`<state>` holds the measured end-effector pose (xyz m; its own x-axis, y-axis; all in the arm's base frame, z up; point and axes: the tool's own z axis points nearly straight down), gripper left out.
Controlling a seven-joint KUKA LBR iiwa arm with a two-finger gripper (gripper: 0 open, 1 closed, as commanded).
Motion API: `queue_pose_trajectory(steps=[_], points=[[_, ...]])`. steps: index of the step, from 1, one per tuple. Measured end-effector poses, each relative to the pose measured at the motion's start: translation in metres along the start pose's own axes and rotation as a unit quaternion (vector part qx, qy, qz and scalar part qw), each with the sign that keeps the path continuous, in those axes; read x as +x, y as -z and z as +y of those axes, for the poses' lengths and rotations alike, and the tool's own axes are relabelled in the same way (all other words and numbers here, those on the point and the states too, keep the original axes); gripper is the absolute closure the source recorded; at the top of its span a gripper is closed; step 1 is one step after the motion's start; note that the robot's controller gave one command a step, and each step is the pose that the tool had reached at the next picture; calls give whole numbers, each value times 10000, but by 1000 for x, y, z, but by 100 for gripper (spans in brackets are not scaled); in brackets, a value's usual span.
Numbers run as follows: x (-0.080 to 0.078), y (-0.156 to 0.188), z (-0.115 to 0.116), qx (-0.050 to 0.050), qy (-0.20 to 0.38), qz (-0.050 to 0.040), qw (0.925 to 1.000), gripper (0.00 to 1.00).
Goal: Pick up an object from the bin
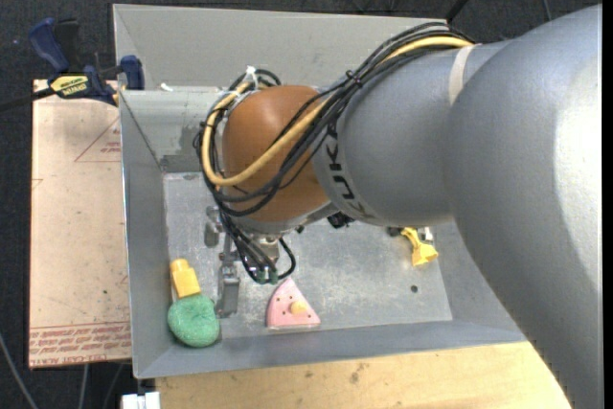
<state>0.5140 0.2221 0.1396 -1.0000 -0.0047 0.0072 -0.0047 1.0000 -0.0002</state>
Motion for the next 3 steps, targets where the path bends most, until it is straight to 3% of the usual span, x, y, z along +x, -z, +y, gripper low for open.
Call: queue_pose_trajectory(steps=[1,2,3], points=[[-2,5,-1,-9,-23,-33,10000,0],[-23,19,-26,-10,227,-38,9997,0],[-17,30,-74,-7,-139,-36,9999,0]])
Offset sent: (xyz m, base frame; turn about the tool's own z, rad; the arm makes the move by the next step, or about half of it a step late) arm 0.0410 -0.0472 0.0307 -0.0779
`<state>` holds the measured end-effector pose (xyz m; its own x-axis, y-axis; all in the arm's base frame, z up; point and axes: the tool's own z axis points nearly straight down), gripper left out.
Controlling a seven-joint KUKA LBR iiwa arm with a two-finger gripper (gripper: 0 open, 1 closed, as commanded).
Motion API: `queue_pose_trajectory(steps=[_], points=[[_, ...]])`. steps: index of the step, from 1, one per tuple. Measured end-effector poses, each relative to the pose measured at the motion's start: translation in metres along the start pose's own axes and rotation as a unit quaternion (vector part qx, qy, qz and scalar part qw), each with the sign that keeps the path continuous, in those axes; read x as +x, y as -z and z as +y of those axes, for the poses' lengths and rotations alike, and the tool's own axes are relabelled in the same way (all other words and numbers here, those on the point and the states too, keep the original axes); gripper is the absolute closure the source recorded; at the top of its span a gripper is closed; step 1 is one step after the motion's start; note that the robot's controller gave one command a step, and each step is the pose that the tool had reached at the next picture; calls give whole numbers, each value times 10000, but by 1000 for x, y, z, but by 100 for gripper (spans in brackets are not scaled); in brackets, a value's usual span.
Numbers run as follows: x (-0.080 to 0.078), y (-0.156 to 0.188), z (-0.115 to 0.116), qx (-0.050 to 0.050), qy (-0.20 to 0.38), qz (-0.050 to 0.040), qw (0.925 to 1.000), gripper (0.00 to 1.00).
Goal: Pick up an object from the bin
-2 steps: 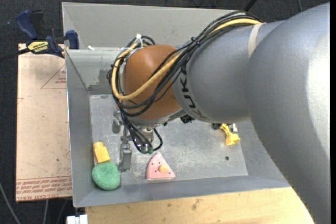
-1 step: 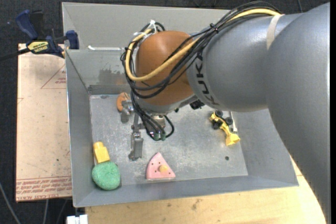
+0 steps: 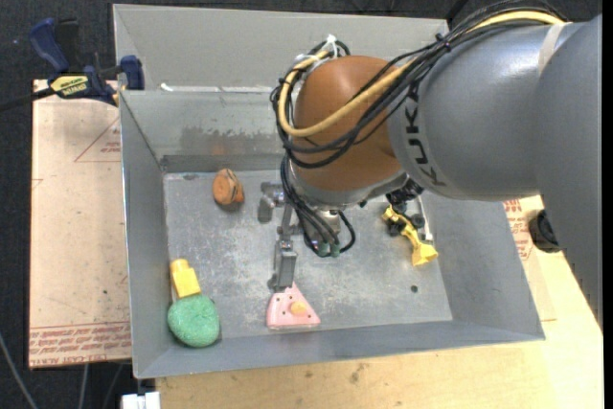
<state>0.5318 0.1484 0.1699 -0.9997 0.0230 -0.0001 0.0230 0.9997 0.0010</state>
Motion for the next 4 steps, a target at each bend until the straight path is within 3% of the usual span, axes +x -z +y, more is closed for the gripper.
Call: queue_pose_trajectory(steps=[1,2,3,4], points=[[11,40,-2,10,-3,5,10000,0],[39,45,-10,-7,231,-28,9997,0],[43,9,-9,0,1159,-4,9933,0],[40,-15,-18,0,2062,1,9785,0]])
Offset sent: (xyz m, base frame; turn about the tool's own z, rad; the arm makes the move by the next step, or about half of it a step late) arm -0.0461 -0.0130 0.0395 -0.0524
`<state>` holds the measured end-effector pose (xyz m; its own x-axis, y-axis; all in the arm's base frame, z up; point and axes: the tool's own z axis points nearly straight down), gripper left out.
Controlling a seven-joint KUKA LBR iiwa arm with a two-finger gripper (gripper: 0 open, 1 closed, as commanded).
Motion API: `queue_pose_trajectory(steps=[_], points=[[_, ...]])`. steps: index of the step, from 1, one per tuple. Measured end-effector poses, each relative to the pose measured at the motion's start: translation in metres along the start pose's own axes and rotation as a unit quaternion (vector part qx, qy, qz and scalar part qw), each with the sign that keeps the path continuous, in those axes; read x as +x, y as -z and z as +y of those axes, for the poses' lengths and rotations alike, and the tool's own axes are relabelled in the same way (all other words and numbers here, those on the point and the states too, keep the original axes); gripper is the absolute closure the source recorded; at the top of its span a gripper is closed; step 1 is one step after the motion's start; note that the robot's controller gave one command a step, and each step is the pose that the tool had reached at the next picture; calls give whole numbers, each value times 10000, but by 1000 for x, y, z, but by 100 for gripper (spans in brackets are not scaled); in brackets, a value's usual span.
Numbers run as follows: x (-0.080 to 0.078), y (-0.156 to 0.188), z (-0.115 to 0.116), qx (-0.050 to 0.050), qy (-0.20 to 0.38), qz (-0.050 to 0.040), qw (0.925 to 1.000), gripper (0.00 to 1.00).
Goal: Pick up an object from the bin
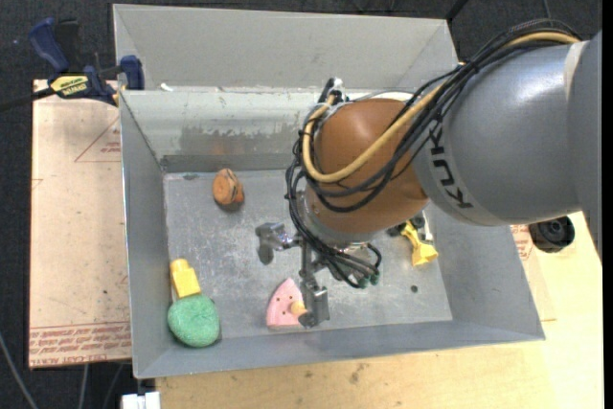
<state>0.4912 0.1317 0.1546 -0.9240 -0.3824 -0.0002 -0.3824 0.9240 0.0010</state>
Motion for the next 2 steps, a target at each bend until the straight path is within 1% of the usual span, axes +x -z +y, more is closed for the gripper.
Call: queue_pose_trajectory(steps=[1,2], points=[[-9,-41,-2,2,495,-14,9988,0],[-25,-80,1,-4,1493,-14,9888,100]])
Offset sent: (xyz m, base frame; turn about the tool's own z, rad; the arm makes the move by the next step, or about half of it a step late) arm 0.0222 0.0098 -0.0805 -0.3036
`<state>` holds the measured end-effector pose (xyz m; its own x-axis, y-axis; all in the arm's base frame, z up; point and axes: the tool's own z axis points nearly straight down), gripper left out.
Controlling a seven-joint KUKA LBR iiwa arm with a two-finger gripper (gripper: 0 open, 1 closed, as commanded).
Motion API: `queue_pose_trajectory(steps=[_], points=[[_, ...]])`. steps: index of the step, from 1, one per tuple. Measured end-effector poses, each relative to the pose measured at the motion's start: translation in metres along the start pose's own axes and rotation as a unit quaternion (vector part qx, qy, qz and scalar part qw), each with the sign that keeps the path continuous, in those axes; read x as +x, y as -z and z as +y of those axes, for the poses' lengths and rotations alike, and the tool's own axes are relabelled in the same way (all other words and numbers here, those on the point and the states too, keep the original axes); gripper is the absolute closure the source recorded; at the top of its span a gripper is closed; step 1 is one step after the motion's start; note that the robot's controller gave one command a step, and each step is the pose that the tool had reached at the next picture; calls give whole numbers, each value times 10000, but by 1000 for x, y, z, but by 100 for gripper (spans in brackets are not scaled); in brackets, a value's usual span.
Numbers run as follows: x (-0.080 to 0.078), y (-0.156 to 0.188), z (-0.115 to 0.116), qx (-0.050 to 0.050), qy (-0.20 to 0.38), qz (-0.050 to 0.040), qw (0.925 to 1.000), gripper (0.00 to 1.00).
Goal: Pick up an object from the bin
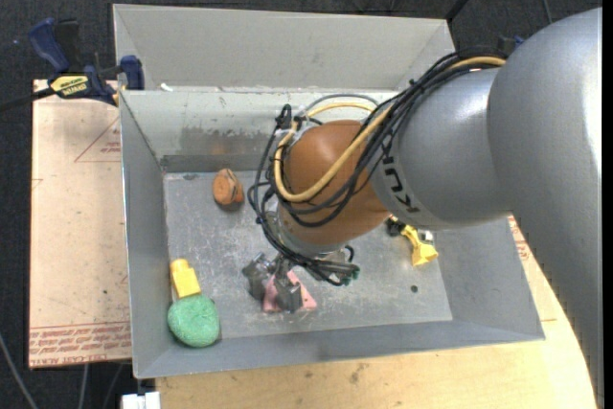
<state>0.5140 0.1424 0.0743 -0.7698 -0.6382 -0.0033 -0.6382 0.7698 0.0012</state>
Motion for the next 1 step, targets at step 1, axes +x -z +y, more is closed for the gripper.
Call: queue_pose_trajectory(steps=[1], points=[[0,0,0,0,2,0,10000,100]])
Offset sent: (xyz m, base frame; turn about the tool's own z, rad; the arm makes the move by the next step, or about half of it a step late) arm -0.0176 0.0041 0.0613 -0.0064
